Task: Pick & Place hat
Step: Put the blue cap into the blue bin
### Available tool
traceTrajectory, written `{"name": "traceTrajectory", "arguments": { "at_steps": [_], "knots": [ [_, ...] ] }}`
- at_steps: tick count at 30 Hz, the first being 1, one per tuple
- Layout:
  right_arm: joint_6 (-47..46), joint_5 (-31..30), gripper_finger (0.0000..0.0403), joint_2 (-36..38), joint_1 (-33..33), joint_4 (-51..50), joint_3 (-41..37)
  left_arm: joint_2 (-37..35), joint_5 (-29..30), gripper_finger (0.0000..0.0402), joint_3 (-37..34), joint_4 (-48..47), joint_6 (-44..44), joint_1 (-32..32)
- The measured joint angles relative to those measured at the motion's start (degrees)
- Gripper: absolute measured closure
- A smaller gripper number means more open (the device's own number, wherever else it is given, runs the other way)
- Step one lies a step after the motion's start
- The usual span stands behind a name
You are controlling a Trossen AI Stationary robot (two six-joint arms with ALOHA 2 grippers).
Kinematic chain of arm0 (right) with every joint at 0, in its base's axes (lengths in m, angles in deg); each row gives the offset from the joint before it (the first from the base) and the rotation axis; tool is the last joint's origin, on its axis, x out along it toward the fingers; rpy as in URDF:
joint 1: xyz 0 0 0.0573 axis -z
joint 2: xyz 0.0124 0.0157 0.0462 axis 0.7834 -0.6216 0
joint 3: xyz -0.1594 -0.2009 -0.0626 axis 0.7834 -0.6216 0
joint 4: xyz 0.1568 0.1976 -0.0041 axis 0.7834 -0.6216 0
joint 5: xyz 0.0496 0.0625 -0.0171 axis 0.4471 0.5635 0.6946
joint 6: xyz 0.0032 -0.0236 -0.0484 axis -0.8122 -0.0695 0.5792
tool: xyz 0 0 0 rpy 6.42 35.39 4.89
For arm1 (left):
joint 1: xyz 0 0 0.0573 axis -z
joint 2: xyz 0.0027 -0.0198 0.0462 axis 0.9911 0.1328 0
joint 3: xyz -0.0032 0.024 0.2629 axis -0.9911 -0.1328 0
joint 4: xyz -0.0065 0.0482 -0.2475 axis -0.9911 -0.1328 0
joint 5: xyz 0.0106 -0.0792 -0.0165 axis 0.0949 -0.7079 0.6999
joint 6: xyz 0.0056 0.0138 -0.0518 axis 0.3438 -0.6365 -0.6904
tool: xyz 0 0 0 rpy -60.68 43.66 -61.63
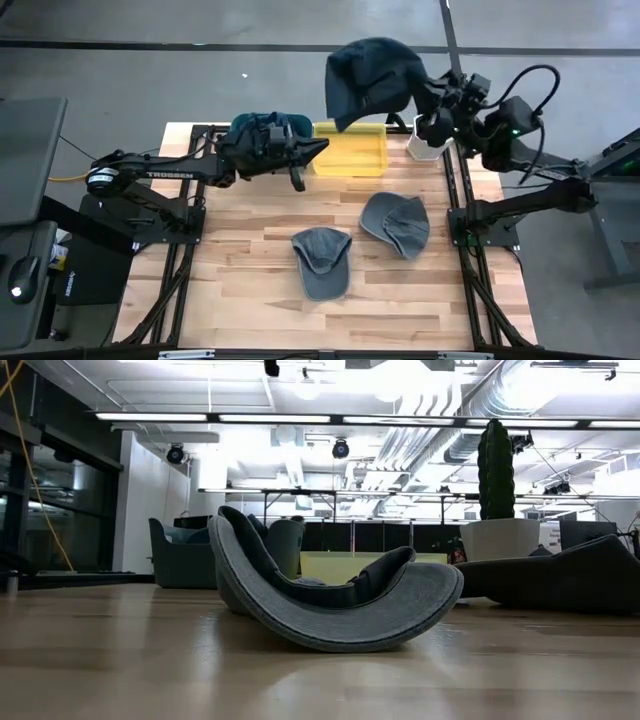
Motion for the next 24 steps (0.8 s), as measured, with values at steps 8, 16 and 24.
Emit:
{"name": "traceTrajectory", "arguments": {
  "at_steps": [8, 16, 24],
  "knots": [
    [-8.1, 8.9, 0.0393, -5.1, 2.7, 12.7, 0.0, 3.7, 0.0, 0.0364, 0.1, 11.0, 10.3, 0.0],
    [-13.9, 13.9, 0.0393, -5.0, 5.1, 17.3, 0.0, 7.8, 1.5, 0.025, 0.0, 19.9, 10.1, 0.0],
    [-12.7, 11.3, 0.0393, -5.1, 5.2, 18.3, 0.0, 12.3, 5.5, 0.0159, 1.7, 33.2, 18.3, -0.8]
  ]
}}
